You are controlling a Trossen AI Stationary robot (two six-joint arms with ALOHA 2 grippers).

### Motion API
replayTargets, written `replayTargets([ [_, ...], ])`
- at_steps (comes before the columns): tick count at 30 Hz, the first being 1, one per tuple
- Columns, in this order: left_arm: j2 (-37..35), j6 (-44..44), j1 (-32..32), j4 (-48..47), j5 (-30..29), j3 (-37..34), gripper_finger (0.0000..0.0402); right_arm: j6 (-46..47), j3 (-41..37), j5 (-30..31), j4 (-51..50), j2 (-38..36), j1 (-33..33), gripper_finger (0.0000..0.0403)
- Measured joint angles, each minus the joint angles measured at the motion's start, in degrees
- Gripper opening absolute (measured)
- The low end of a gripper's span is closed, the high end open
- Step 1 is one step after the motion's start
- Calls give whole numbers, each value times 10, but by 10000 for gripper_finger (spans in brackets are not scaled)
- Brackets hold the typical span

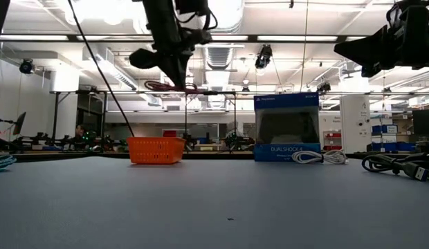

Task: Pick and place USB-C Cables
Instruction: Put the red charger cable into the orange bin

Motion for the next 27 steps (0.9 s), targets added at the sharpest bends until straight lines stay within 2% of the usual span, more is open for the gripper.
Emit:
replayTargets([
  [13,1,67,105,22,-21,-38,8,-4,0,0,0,0,0,9],
  [21,2,68,141,77,-17,-88,8,-4,0,0,0,0,0,9],
  [27,4,79,151,93,-11,-98,8,-6,0,0,0,0,0,9],
])
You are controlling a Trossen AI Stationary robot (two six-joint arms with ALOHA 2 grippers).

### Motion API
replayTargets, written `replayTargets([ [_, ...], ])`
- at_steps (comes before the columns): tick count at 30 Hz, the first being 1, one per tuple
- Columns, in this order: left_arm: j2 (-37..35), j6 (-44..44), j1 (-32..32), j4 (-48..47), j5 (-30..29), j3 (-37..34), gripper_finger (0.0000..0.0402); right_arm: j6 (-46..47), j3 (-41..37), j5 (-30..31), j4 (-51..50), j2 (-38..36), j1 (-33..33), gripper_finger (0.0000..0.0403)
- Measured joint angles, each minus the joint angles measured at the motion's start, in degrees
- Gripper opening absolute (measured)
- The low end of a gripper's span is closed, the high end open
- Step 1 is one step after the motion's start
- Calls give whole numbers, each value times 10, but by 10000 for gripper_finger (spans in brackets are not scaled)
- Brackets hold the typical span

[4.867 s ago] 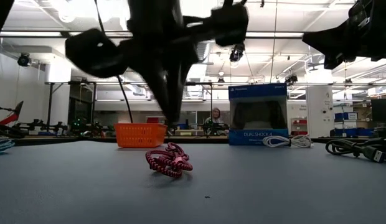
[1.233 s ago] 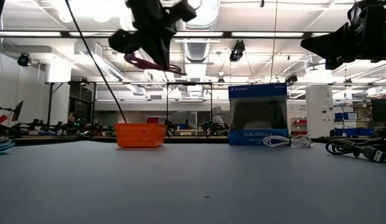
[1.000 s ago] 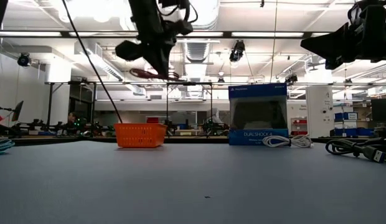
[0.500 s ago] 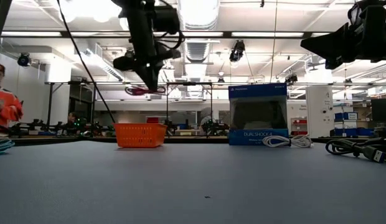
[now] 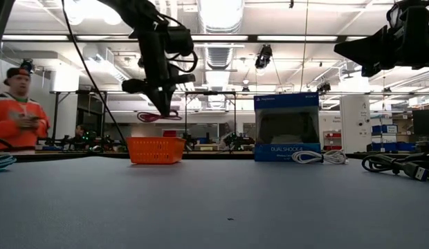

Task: Pick and place USB-C Cables
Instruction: Put the red charger cable into the orange bin

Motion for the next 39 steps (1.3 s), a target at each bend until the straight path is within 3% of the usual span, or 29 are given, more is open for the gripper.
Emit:
replayTargets([
  [23,1,-17,-2,94,5,-89,8,-4,0,0,0,0,0,9],
  [39,4,-19,-7,124,5,-103,8,-3,0,0,0,0,0,9],
])
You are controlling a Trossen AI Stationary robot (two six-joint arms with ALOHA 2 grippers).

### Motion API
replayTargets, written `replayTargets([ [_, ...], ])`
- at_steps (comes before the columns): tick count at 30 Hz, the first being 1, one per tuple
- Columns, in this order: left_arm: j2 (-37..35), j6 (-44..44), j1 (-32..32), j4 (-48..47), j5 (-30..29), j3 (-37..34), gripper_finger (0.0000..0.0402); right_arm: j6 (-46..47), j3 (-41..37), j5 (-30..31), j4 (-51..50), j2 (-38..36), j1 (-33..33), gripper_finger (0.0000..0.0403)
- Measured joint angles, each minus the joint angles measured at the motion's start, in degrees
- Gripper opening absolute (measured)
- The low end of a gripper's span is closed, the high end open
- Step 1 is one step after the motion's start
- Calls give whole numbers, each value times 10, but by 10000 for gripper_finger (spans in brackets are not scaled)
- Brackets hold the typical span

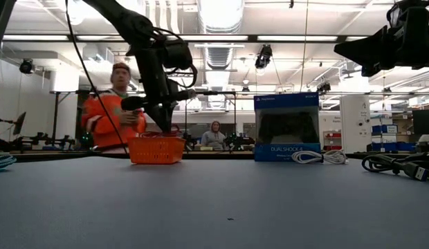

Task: Pick and place USB-C Cables
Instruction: Put the red charger cable into the orange bin

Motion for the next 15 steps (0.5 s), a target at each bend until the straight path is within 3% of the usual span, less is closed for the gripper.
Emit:
replayTargets([
  [15,0,-12,-4,1,0,-15,8,-7,0,0,-10,0,0,9],
])
